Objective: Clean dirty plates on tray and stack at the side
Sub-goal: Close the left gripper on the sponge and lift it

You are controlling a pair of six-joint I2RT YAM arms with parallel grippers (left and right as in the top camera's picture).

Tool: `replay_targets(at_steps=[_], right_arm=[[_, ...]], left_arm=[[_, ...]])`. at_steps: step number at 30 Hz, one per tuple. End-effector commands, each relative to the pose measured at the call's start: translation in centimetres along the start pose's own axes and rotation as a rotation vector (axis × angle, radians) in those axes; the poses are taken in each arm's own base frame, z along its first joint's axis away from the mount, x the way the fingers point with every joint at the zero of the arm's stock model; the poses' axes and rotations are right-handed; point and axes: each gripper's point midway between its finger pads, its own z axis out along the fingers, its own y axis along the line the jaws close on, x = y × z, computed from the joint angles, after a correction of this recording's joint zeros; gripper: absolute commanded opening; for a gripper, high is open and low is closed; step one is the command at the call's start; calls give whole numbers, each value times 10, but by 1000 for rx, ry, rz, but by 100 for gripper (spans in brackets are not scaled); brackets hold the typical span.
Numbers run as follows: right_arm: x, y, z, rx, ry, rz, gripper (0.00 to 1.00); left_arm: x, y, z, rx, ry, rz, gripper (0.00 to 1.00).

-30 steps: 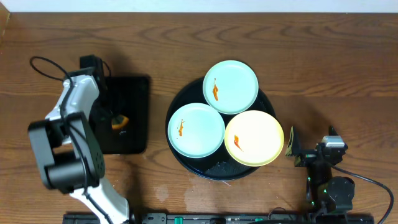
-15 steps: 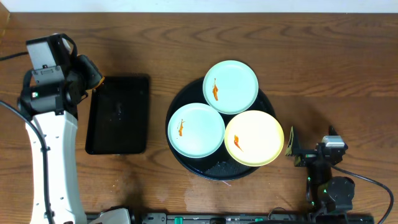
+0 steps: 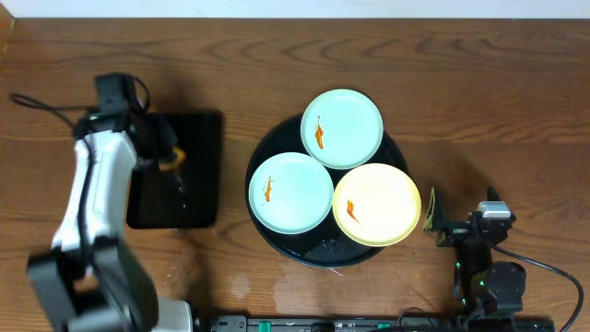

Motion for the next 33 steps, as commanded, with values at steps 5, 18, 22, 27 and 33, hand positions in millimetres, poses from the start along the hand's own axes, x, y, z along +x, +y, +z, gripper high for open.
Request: replay_targets(at_steps=[5, 18, 22, 27, 33], right_arm=[[0, -2, 0, 11, 0, -11, 99], [0, -2, 0, 11, 0, -11, 99], [0, -2, 0, 11, 0, -11, 99], [0, -2, 0, 11, 0, -11, 99], [0, -2, 0, 11, 0, -11, 99]], left_arm=[[-54, -40, -165, 214, -456, 40, 8], [6, -3, 9, 92, 72, -376, 8], [-10, -31, 8, 425, 179, -470, 7], [-40, -34, -51, 637, 154, -604, 7], [-57, -26, -105, 727, 28, -590, 7]])
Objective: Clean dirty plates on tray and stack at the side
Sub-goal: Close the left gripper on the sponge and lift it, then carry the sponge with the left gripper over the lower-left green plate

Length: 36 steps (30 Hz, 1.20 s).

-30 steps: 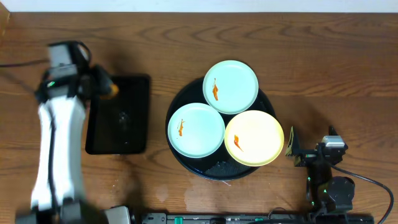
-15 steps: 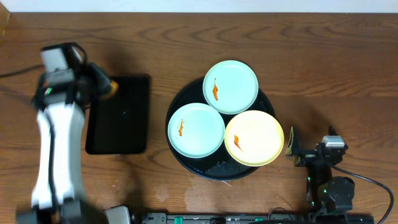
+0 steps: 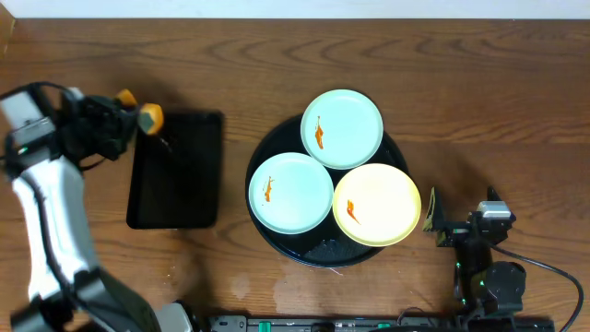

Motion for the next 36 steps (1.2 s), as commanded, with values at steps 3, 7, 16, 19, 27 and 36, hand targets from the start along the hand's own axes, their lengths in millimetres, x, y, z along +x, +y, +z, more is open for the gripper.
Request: replay_targets(at_steps=[3, 7, 16, 19, 27, 36], right_arm=[[0, -2, 0, 11, 0, -11, 99], [0, -2, 0, 11, 0, -11, 99], [0, -2, 0, 11, 0, -11, 99], [0, -2, 0, 11, 0, -11, 99], [0, -2, 0, 11, 0, -11, 99], [0, -2, 0, 11, 0, -11, 99]], left_arm=[[9, -31, -27, 85, 0, 10, 8], [5, 26, 0, -139, -28, 42, 8], [40, 78, 57, -145, 259, -107, 7], [37, 43, 44, -30, 272, -68, 7], [34, -53, -20, 160, 106, 47, 7], [41, 91, 27, -357, 121, -62, 7]])
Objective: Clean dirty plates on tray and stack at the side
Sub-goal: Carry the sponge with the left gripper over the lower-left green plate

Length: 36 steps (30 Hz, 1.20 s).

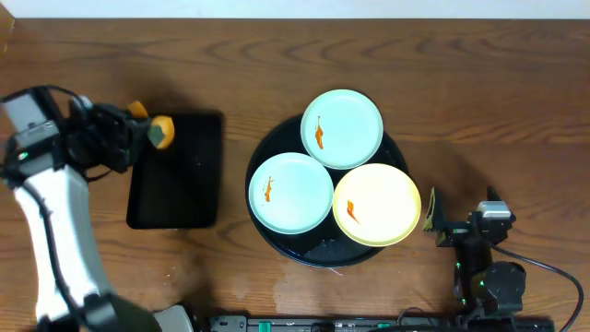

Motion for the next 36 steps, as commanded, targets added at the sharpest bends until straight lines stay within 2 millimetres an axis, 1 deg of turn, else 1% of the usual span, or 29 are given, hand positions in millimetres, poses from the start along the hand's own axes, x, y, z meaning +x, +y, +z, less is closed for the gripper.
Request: replay_targets(at_steps=[1, 2, 3, 4, 5, 7, 8, 11, 13, 15, 16, 17, 18, 20, 22, 24, 25, 27, 29, 31, 33, 34, 36], right_arm=[[0, -2, 0, 11, -1, -11, 99], [0, -2, 0, 11, -1, -11, 99], [0, -2, 0, 11, -1, -11, 99], [0, -2, 0, 11, -1, -11, 99], [0, -2, 0, 11, -1, -11, 99], [0, -2, 0, 11, -1, -11, 99], [0, -2, 0, 11, -1, -11, 99], [0, -2, 0, 11, -1, -11, 99], [0, -2, 0, 11, -1, -11, 99], [0, -2, 0, 11, -1, -11, 99], [0, -2, 0, 11, -1, -11, 99], [0, -2, 0, 11, -1, -11, 99], [0, -2, 0, 11, -1, -11, 99], [0, -2, 0, 11, -1, -11, 99], [0, -2, 0, 11, 0, -11, 99], [0, -2, 0, 11, -1, -11, 99], [0, -2, 0, 11, -1, -11, 99], [0, -2, 0, 11, -1, -11, 99], [0, -2, 0, 11, -1, -11, 99], [0, -2, 0, 11, -1, -11, 99], [0, -2, 0, 11, -1, -11, 99], [0, -2, 0, 11, -1, -11, 99], [0, -2, 0, 11, -1, -11, 99]], left_arm=[[-2, 79, 53, -242, 94, -35, 7], [0, 86, 61, -251, 128, -56, 7], [3, 88, 67, -241, 160, -75, 7], [5, 83, 70, -210, 188, -82, 7], [7, 75, 72, -166, 210, -75, 7], [11, 47, 68, -50, 249, -45, 7], [12, 23, 58, 27, 265, -17, 7], [16, -22, 31, 149, 257, 43, 7], [17, -50, 6, 199, 197, 120, 7], [15, -64, -13, 207, 116, 180, 7], [12, -67, -21, 193, 56, 207, 7], [7, -65, -27, 166, 0, 219, 8], [0, -59, -32, 112, -75, 227, 7], [-16, -34, -36, -37, -196, 206, 7], [-25, -5, -31, -183, -256, 179, 7], [-25, 21, -13, -284, -237, 175, 7], [-23, 41, 8, -341, -190, 178, 7], [-21, 69, 36, -423, -121, 184, 7], [-17, 84, 55, -451, -37, 179, 7], [-9, 81, 67, -400, 43, 177, 7], [-5, 64, 67, -324, 78, 182, 7], [-4, 54, 62, -293, 81, 186, 7], [-5, 27, 45, -238, 58, 210, 8]])
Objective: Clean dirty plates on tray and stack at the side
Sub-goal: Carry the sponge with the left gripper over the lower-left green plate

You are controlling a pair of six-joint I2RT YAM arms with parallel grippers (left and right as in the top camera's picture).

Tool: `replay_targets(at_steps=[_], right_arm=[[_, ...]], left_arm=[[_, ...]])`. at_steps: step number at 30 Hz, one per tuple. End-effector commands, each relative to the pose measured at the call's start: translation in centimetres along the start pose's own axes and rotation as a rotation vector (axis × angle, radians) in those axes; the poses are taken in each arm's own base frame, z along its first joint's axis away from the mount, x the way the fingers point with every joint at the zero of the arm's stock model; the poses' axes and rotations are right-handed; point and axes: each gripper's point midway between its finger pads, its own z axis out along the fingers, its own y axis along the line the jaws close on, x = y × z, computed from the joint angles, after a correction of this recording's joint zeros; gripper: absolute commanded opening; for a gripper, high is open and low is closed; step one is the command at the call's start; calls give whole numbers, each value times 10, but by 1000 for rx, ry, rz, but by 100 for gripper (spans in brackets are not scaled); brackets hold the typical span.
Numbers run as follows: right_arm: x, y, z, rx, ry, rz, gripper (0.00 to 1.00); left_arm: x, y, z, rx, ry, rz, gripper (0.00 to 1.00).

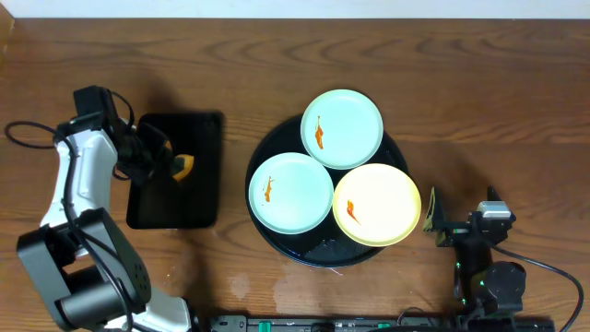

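Observation:
Three dirty plates lie on the round dark tray (pixel 277 242): a mint plate (pixel 342 128) at the back, a mint plate (pixel 290 192) at the front left and a yellow plate (pixel 377 204) at the front right. Each bears an orange smear. My left gripper (pixel 177 166) is over the black rectangular tray (pixel 198 198), shut on a yellow-orange sponge (pixel 185 167), well left of the plates. My right gripper (pixel 431 218) rests at the front right, just right of the yellow plate, with its fingers together and nothing in them.
The left arm (pixel 81 175) runs down the table's left side beside the black tray. The right arm's base (pixel 489 277) sits at the front right edge. Bare wooden table (pixel 479 101) lies behind and to the right of the round tray.
My left gripper has moved with the sponge from the black tray's back-left corner to over the tray's middle. The plates and the right arm have not moved.
My left gripper was over the black tray's middle with the sponge. Then it was off beyond the tray's back-left corner, then at that corner, and now it is back over the middle. The three plates have stayed on the round tray throughout.

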Motion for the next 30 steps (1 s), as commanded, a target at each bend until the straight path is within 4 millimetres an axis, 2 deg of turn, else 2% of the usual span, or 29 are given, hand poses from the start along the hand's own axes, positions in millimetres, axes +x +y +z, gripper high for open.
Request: replay_targets(at_steps=[1, 4, 6, 8, 9, 12, 15, 17, 19, 21, 23, 25, 26, 30], right_arm=[[0, -2, 0, 11, -1, -11, 99], [0, -2, 0, 11, -1, -11, 99], [0, -2, 0, 11, -1, -11, 99], [0, -2, 0, 11, -1, -11, 99], [0, -2, 0, 11, -1, -11, 99], [0, -2, 0, 11, 0, -11, 99], [0, -2, 0, 11, -1, -11, 99], [0, -2, 0, 11, -1, -11, 99], [0, -2, 0, 11, -1, -11, 99], [0, -2, 0, 11, -1, -11, 99], [0, -2, 0, 11, -1, -11, 99], [0, -2, 0, 11, -1, -11, 99], [0, -2, 0, 11, -1, -11, 99], [0, -2, 0, 11, -1, -11, 99]], left_arm=[[-5, -56, -73, 193, -101, 117, 8], [0, -79, -123, 263, -201, 181, 7], [4, -89, -149, 313, -277, 225, 7], [-1, -83, -161, 276, -357, 225, 7], [-5, -77, -161, 241, -382, 214, 7], [-13, -53, -136, 124, -380, 173, 8], [-12, -26, -78, 28, -252, 132, 7], [-9, -14, -52, -17, -175, 116, 8], [-6, -7, -38, -46, -118, 146, 7], [-5, -9, -38, -43, -106, 177, 7], [-3, -15, -53, -29, -125, 195, 8], [-2, -28, -78, 1, -170, 235, 8], [1, -40, -105, 36, -226, 269, 7], [19, -65, -178, 154, -404, 344, 7]])
